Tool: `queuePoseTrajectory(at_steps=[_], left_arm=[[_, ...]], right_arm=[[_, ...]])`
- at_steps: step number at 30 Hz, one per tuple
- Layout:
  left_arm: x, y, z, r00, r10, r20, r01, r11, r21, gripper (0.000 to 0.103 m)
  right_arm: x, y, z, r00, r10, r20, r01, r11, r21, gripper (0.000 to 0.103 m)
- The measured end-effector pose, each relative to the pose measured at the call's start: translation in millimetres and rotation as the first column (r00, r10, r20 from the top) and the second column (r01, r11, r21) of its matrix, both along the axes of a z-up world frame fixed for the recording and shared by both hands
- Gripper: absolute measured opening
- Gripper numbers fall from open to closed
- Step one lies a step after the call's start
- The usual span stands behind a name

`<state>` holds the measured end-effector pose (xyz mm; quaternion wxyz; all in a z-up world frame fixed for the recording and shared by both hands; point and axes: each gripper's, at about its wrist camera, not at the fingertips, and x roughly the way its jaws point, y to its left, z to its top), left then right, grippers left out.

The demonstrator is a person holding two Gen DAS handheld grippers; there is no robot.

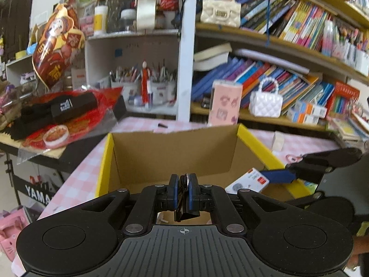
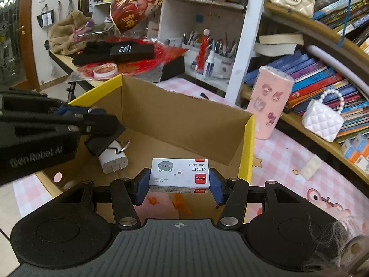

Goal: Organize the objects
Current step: 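Open the right tool to drop the white card box into the yellow box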

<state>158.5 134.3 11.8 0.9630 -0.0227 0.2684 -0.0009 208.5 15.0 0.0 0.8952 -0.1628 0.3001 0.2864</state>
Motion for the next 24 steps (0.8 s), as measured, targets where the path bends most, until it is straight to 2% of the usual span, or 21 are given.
queuePoseTrajectory(at_steps=[7,10,16,20,22,24], left_arm=[[6,-3,-11,0.998,-0.003,-0.056,0.004,1.0,0.015,0.008],[8,-2,-15,0.997,-0.001,-0.074,0.001,1.0,0.002,0.008],[8,-1,-17,0.997,0.015,-0.075,-0.016,1.0,-0.013,0.008],[7,-1,-12,0.998,0.019,-0.061,-0.021,0.999,-0.033,0.013],[3,-1,-5,0.999,0.023,-0.035,-0.024,0.999,-0.034,0.024],[-2,-1,2,1.0,0.023,0.003,-0.023,0.999,-0.026,0.048]], right_arm=[[11,-1,-6,0.997,0.016,-0.071,-0.016,1.0,0.005,0.051],[12,0,-6,0.997,0.027,-0.072,-0.027,1.0,0.0,0.051],[14,3,-8,0.997,0.033,-0.069,-0.034,0.999,-0.014,0.051],[15,7,-9,0.997,0.03,-0.072,-0.031,0.999,-0.025,0.052],[14,6,-8,0.997,0.021,-0.075,-0.023,0.999,-0.024,0.052],[10,4,-3,0.998,0.012,-0.06,-0.012,1.0,-0.007,0.058]])
